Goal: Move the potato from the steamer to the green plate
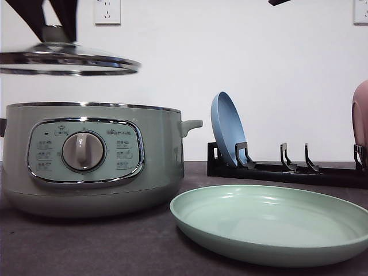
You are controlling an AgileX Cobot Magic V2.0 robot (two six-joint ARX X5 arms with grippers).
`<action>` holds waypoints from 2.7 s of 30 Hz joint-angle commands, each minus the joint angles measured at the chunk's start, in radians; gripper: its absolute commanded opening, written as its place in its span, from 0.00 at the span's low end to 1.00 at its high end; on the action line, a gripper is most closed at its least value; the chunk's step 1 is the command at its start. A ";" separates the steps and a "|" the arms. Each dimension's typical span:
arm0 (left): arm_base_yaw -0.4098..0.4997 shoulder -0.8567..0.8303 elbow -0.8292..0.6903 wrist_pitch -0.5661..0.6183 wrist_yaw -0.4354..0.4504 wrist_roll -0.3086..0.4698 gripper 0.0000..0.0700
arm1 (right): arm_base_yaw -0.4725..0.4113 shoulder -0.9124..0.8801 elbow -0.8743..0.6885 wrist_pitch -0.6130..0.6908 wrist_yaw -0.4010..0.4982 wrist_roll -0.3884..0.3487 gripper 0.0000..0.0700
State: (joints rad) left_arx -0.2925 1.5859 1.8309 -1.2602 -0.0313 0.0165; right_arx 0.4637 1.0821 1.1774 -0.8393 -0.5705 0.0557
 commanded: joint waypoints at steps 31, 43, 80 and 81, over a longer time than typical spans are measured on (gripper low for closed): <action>0.331 -0.074 0.027 -0.032 -0.030 0.025 0.00 | 0.147 0.366 0.379 -0.021 0.089 0.079 0.61; 0.333 -0.074 0.027 -0.032 -0.030 0.025 0.00 | 0.288 0.774 0.766 -0.067 0.254 0.075 0.71; 0.332 -0.074 0.027 -0.031 -0.028 0.024 0.00 | 0.419 1.192 0.939 0.002 0.524 0.192 0.82; 0.332 -0.074 0.027 -0.031 -0.028 0.024 0.00 | 0.419 1.195 0.939 0.001 0.523 0.192 0.82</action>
State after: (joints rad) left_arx 0.0380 1.5173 1.8305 -1.3197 -0.0559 0.0360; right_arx 0.8707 2.2454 2.0861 -0.8467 -0.0516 0.2341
